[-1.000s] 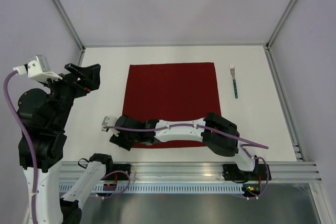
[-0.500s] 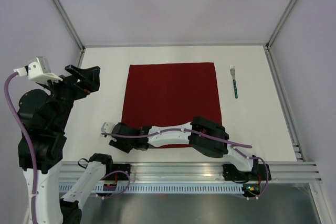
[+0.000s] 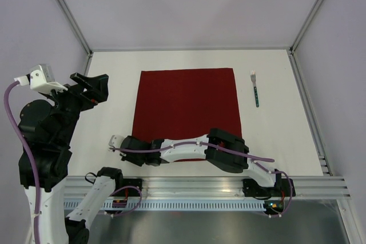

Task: Fold the napkin, place the utensils inside, and roll it up
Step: Fold the napkin at the center of the board.

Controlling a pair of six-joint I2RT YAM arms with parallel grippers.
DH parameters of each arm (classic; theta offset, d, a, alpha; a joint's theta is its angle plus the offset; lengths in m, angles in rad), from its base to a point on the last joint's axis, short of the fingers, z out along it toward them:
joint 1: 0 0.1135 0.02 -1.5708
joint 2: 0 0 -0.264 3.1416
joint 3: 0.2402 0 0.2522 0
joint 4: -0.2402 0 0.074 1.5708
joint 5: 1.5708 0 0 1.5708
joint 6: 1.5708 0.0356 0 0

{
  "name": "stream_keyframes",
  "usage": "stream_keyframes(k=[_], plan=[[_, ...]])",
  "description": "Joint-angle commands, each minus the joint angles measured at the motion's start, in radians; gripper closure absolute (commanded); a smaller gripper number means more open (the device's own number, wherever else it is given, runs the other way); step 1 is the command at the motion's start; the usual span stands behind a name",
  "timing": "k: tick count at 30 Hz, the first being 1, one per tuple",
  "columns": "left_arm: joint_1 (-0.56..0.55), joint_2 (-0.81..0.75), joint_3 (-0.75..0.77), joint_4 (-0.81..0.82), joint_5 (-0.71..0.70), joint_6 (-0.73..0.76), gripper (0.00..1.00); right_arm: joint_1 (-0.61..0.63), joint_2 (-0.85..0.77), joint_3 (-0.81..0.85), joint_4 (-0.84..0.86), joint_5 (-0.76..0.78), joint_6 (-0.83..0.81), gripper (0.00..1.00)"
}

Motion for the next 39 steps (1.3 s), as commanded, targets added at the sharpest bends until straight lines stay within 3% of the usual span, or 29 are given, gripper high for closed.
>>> stream_keyframes(k=[1, 4, 11, 20, 27, 39], plan=[[0.001, -0.008, -0.009, -0.005, -0.011, -0.001, 0.0, 0.008, -0.002, 0.067, -0.039, 0.012, 0.001, 0.94], [0.001, -0.009, -0.008, -0.005, -0.011, -0.001, 0.0, 0.017, -0.013, 0.114, -0.065, 0.0, 0.008, 0.99], [0.001, -0.012, -0.005, -0.008, -0.011, -0.005, 0.0, 0.025, -0.031, 0.177, -0.107, 0.001, 0.02, 1.0], [0.001, 0.003, -0.003, 0.003, -0.005, -0.009, 0.0, -0.017, -0.108, 0.11, -0.108, 0.001, 0.012, 0.99], [0.001, 0.031, -0.014, 0.025, 0.02, -0.02, 0.0, -0.144, -0.197, 0.05, -0.121, -0.023, 0.009, 1.0], [0.001, 0.084, -0.052, 0.101, 0.075, -0.041, 0.0, -0.486, -0.341, -0.109, -0.11, -0.069, -0.057, 1.0]])
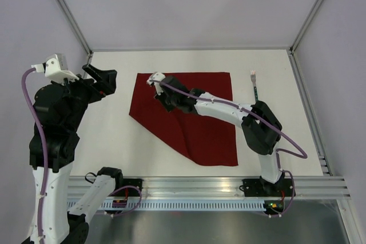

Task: Fold the napkin, place the utensils inside, and roll it up
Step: Fold the napkin at the center of the board.

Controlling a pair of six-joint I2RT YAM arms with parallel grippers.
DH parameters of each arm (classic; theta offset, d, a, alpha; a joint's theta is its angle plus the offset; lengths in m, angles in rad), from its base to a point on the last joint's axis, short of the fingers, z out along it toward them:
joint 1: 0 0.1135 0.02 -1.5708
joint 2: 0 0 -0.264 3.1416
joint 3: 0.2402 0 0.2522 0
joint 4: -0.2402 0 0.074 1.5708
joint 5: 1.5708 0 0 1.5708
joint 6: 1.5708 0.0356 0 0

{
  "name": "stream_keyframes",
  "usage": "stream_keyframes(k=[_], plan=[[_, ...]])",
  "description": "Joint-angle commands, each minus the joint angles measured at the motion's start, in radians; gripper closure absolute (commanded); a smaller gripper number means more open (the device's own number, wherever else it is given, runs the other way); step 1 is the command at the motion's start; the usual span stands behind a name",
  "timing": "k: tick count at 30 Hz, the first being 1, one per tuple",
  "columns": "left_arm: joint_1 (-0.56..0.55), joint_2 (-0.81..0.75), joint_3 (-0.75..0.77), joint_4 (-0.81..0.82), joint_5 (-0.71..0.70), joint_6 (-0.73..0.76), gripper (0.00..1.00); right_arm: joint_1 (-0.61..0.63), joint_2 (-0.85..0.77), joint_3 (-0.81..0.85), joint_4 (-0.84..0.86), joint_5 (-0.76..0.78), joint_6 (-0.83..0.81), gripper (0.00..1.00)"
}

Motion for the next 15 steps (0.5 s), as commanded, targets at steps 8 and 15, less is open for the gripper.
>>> stream_keyframes(k=[8, 15], plan=[[0.002, 0.048, -0.032, 0.091, 0.062, -0.049, 0.0, -0.227, -0.076, -0.099, 0.026, -0.022, -0.066, 1.0], [0.002, 0.054, -0.05, 0.108, 0.067, -0.048, 0.0, -0.342, -0.076, -0.131, 0.058, -0.031, -0.069, 1.0]])
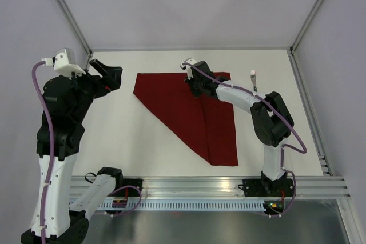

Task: Fold the napkin, place the utensils inside, and roll it up
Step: Fold the napkin at the center of the board.

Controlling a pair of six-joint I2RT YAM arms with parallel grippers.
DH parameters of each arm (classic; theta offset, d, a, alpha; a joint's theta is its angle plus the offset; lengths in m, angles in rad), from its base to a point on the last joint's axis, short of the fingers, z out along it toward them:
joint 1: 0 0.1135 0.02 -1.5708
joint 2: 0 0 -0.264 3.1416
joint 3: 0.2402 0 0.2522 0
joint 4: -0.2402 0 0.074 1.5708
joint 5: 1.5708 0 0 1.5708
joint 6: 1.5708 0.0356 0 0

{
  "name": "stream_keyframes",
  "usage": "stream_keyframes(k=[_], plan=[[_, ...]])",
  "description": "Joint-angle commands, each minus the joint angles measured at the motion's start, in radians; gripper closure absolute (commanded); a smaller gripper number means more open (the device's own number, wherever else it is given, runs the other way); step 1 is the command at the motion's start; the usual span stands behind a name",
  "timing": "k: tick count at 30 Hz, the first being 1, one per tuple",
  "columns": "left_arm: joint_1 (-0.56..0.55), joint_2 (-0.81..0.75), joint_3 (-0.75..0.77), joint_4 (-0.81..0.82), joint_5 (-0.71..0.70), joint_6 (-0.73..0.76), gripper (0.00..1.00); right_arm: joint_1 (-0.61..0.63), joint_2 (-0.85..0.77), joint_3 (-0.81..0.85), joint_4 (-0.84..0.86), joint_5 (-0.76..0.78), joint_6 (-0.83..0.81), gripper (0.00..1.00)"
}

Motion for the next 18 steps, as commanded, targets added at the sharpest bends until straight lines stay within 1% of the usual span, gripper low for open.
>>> stream_keyframes(k=[1, 13, 14, 18], plan=[[0.002, 0.002, -0.007, 0.042, 0.03, -0.036, 0.0, -0.037, -0.048, -0.009, 0.037, -0.004, -0.017, 0.99], [0.002, 0.017, -0.021, 0.062, 0.032, -0.037, 0.0, -0.143, -0.055, -0.018, 0.061, -0.008, -0.017, 0.99], [0.001, 0.018, -0.021, 0.064, 0.055, -0.039, 0.0, -0.147, -0.054, -0.018, 0.063, -0.009, -0.015, 1.0], [0.001, 0.023, -0.024, 0.071, 0.064, -0.039, 0.0, -0.184, -0.055, -0.012, 0.064, -0.008, -0.012, 1.0]])
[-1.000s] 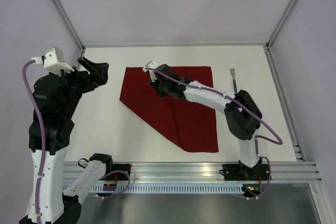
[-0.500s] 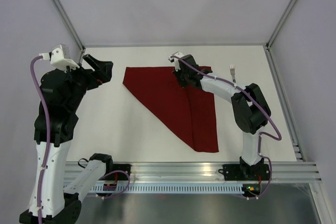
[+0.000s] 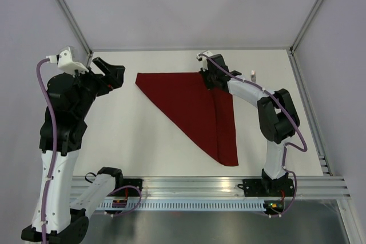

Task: Fold the napkin, place the utensils inside, and roll it up
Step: Fold the napkin at the center of the board.

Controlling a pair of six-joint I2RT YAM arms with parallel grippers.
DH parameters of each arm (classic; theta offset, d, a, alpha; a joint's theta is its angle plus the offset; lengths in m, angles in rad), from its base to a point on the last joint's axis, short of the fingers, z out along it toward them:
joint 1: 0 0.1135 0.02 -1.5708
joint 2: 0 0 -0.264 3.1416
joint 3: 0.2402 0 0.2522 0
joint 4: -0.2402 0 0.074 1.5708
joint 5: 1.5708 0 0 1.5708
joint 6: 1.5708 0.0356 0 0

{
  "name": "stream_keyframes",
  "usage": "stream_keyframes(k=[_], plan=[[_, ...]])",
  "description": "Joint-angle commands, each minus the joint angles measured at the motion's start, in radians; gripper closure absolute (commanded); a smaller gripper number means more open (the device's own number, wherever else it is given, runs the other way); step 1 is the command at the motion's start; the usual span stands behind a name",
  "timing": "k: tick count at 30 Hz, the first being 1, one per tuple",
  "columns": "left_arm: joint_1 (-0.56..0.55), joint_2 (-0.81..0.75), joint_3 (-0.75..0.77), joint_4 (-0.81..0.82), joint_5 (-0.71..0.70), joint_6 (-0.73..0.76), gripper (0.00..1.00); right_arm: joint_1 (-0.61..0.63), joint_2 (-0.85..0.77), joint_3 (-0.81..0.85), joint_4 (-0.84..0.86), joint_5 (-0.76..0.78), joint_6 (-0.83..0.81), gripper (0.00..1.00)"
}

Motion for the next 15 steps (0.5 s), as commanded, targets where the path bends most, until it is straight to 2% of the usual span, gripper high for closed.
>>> stream_keyframes(k=[1, 15], plan=[[0.001, 0.006, -0.007, 0.041, 0.04, -0.036, 0.0, -0.029, -0.052, 0.005, 0.035, -0.001, -0.002, 0.99], [0.001, 0.012, -0.01, 0.047, 0.045, -0.013, 0.0, -0.082, -0.052, 0.034, 0.026, 0.013, 0.004, 1.0]])
